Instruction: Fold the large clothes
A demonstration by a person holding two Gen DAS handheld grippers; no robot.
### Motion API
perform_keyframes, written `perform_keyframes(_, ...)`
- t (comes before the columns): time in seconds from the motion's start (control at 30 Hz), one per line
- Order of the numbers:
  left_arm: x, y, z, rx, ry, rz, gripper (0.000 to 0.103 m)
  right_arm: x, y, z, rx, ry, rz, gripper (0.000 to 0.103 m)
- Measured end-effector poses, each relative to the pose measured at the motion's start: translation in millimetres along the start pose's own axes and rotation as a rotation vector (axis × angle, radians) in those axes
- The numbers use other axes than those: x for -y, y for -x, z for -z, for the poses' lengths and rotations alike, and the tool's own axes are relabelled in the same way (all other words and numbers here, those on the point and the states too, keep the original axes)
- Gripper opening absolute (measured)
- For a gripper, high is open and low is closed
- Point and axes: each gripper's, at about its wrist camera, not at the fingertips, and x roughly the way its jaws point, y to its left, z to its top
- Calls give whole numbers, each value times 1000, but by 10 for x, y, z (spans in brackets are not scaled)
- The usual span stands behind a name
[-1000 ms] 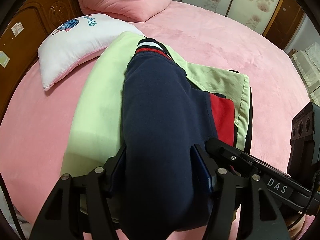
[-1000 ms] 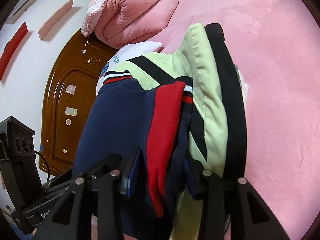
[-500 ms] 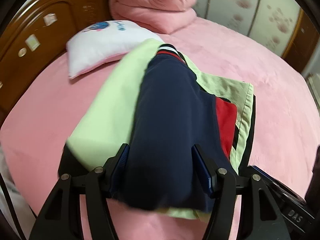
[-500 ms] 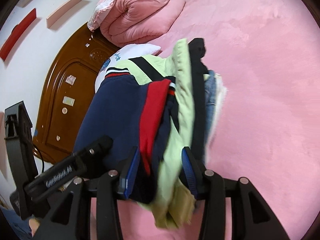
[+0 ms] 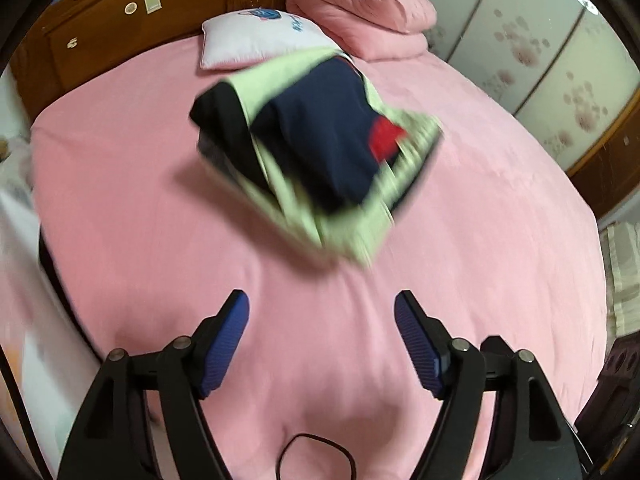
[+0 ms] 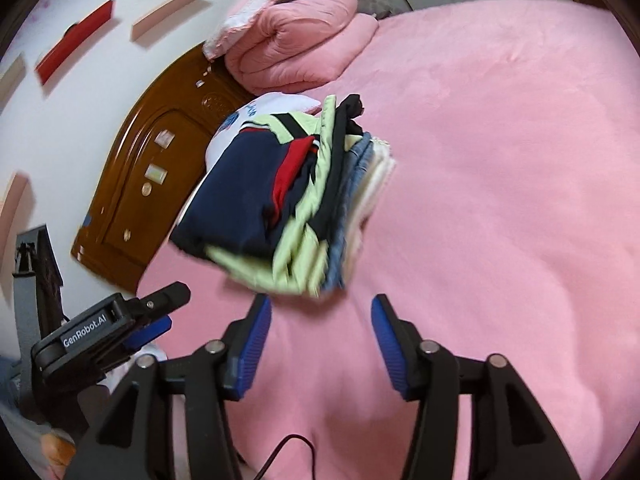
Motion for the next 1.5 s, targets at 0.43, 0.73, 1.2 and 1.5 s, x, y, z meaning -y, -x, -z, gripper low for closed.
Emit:
perform_keyframes(0.43,1269,572,2588,-228,-145,-93,81,1532,2168,1685,-180,60,385,94)
perform_keyframes(0.73,2239,807,3387,-422,-479,-92,81,2283,3514,2354,-180,-274,600,97)
perform_keyframes(1.2,2787,1532,2999,-238,-694,46,81,1684,3920,2299,-157,-314,564,97)
perform_keyframes(1.5,2846,1861,2617,-144,-709,97,89,1276,4183,1911,-57,-199,617,97)
